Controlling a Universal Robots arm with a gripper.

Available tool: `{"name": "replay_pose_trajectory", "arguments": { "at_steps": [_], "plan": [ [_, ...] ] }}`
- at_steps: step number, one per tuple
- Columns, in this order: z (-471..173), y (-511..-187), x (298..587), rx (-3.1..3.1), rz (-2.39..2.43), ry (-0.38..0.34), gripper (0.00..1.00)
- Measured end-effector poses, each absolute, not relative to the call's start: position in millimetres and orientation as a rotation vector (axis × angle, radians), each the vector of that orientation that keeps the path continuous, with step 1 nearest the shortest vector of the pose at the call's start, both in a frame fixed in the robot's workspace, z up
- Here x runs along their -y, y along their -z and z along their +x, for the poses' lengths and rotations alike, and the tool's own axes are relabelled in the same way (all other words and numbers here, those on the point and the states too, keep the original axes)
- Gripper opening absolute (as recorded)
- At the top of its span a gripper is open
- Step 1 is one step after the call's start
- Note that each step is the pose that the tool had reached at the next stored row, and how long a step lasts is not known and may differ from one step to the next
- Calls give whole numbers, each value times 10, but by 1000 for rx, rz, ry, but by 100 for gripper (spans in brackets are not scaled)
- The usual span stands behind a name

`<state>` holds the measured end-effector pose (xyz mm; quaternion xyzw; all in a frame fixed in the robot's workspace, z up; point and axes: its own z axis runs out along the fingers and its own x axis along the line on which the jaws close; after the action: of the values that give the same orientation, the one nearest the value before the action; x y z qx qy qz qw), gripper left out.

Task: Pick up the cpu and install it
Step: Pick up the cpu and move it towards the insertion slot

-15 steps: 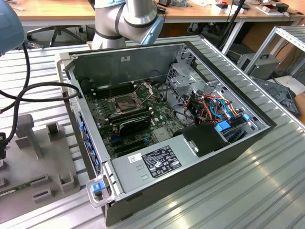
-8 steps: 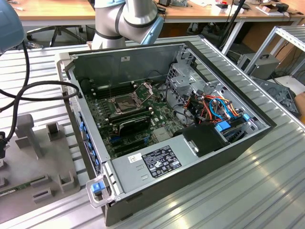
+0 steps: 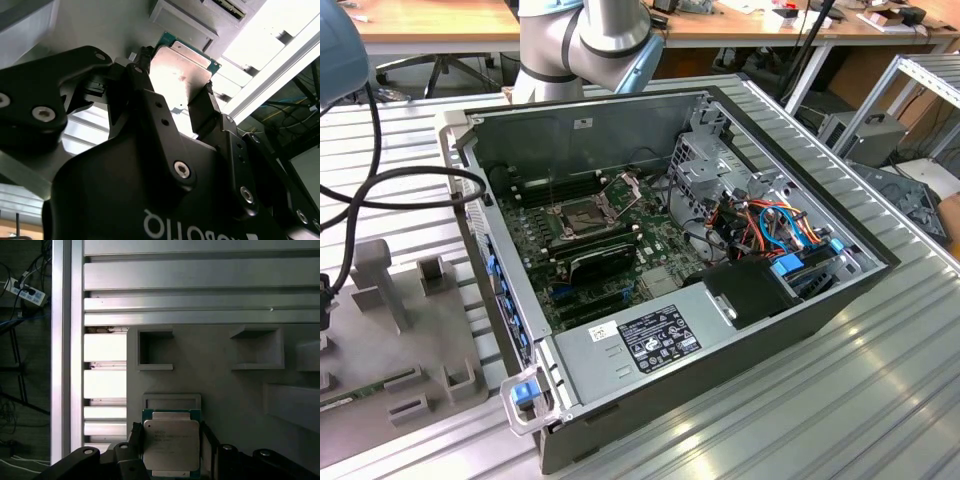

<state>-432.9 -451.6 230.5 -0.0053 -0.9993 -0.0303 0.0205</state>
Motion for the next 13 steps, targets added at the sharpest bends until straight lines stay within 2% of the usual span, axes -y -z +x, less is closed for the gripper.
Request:
{"name": "replay_pose_trajectory", "arguments": {
  "at_steps": [13],
  "plan": [
    [-4329,-2359,4516,3099,-16,98,55]
  ]
}}
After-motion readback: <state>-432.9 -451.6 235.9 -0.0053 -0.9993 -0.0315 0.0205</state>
